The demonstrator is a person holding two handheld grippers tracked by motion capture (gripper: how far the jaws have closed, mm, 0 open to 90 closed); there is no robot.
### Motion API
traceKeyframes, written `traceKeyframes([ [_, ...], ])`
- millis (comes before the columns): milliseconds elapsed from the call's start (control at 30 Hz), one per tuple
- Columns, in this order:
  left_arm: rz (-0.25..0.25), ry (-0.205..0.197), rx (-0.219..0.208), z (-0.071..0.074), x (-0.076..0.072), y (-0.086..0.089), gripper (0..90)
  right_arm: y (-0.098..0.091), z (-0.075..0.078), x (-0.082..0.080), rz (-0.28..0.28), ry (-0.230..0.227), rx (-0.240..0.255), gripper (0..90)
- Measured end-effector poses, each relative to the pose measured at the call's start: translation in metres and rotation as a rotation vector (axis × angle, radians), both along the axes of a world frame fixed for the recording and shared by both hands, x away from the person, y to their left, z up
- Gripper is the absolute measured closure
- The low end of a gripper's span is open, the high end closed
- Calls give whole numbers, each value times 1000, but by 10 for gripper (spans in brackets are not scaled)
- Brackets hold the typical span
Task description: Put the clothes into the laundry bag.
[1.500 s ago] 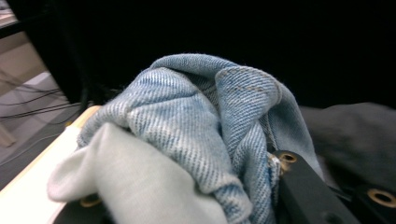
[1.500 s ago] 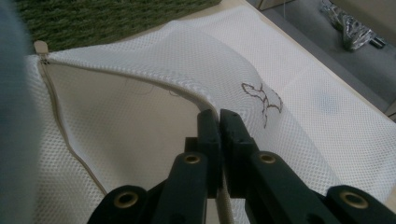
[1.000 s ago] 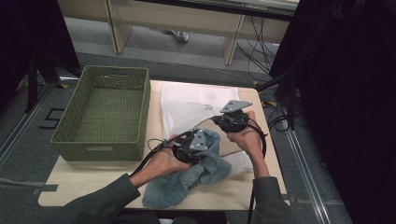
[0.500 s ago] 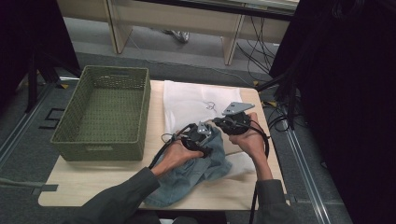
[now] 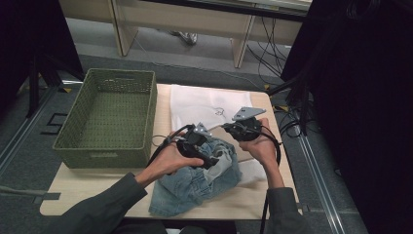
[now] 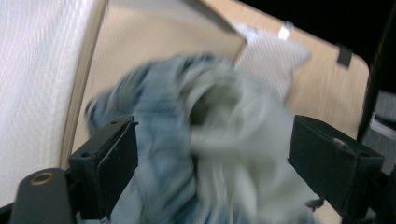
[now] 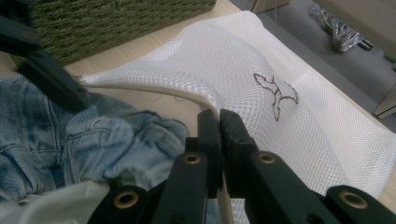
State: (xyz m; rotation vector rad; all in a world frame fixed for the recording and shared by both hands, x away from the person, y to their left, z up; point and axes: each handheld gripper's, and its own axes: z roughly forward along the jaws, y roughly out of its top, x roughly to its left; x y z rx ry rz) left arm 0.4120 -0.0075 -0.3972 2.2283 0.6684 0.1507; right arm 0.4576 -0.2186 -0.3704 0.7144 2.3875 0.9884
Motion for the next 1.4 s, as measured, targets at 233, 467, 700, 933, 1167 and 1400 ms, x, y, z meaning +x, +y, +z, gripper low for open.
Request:
traceKeyframes([
  [233,-105,-24,75,-22,-44,22,144,0,-2,0,-27,18,1,880],
  [467,-146,-124,258,-71,-52,-7,75,2,-3,-1,-1,24,-7,880],
  [700,-129,-198,294,-70,-30,-27,572,4,-2,-3,-2,33,-11,881],
  [933,60,-260,182,-26,6,-14,617,5,10,-12,20,4,2,882],
  [1167,252,-166,66,-63,49,-30,556,8,9,-16,16,20,-7,882],
  [1400,221,-110,9,-53,38,-10,259,0,-20,-16,-1,90,-53,882],
])
